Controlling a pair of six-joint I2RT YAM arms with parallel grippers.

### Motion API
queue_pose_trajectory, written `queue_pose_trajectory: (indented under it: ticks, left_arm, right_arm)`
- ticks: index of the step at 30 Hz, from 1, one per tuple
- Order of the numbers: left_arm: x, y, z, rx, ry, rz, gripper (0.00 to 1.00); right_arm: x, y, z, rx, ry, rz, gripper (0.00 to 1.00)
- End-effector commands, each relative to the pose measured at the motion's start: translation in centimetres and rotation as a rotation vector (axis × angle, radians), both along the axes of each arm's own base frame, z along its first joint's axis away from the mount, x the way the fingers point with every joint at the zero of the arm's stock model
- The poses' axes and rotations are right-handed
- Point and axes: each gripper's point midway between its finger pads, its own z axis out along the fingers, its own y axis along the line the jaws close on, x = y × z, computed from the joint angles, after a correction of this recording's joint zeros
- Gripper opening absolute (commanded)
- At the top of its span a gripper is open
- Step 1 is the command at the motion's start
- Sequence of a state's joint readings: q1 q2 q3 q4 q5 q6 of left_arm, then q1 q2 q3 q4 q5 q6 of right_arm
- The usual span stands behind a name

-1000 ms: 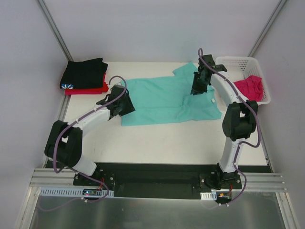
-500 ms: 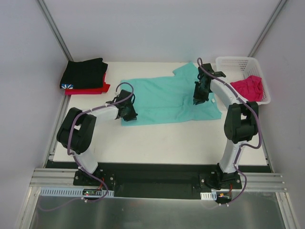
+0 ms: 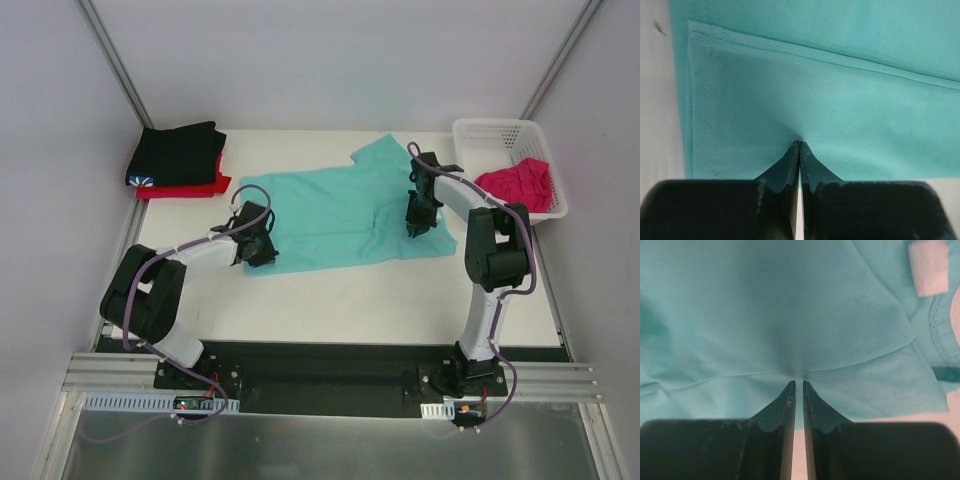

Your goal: Fold and stack the t-shirts

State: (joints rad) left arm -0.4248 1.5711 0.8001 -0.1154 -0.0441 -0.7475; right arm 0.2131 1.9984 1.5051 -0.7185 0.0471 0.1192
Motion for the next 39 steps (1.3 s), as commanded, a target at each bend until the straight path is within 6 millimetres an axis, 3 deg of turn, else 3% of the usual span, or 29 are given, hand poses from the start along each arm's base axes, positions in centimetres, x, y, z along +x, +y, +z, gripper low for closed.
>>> queue_pose_trajectory:
  ticks: [1, 8, 12, 21, 25, 31, 34, 39]
  left_arm:
    - [-0.7, 1.6, 0.9, 0.063, -0.023, 0.009, 0.0]
    - [-0.8, 2.0, 1.7, 0.08, -0.042, -0.001, 0.0]
    - [-1.6, 2.7, 2.3, 0.094, -0.057, 0.004, 0.0]
    - [-4.0, 4.4, 2.7, 0.107, -0.08, 0.026, 0.0]
    - [-4.4, 4.1, 3.9, 0.076, -0.107, 0.02, 0.0]
    - [-3.4, 2.2, 6.2, 0.012, -0.142, -0.051, 0.0]
    - [-2.8, 1.5, 5.8, 0.023, -0.126, -0.079, 0.0]
    - [-2.2, 0.0, 3.1, -0.012, -0.078, -0.128, 0.0]
  right_arm:
    - [-2.2, -1.5, -1.0, -0.058, 0.054, -0.029, 0.11]
    - [-6.3, -2.9, -1.7, -0.1, 0.1, -0.047, 0.06]
    - [-9.9, -3.6, -2.6, -0.131, 0.152, -0.032, 0.04]
    - [-15.3, -3.2, -3.2, -0.18, 0.199, 0.042, 0.02]
    - [-15.3, -2.4, -2.0, -0.225, 0.16, 0.085, 0.02]
    - [-13.1, -1.2, 1.3, -0.226, 0.063, 0.071, 0.03]
    - [-12.4, -0.9, 2.7, -0.22, 0.029, 0.066, 0.05]
    - [-12.7, -1.9, 4.2, -0.257, 0.004, 0.049, 0.08]
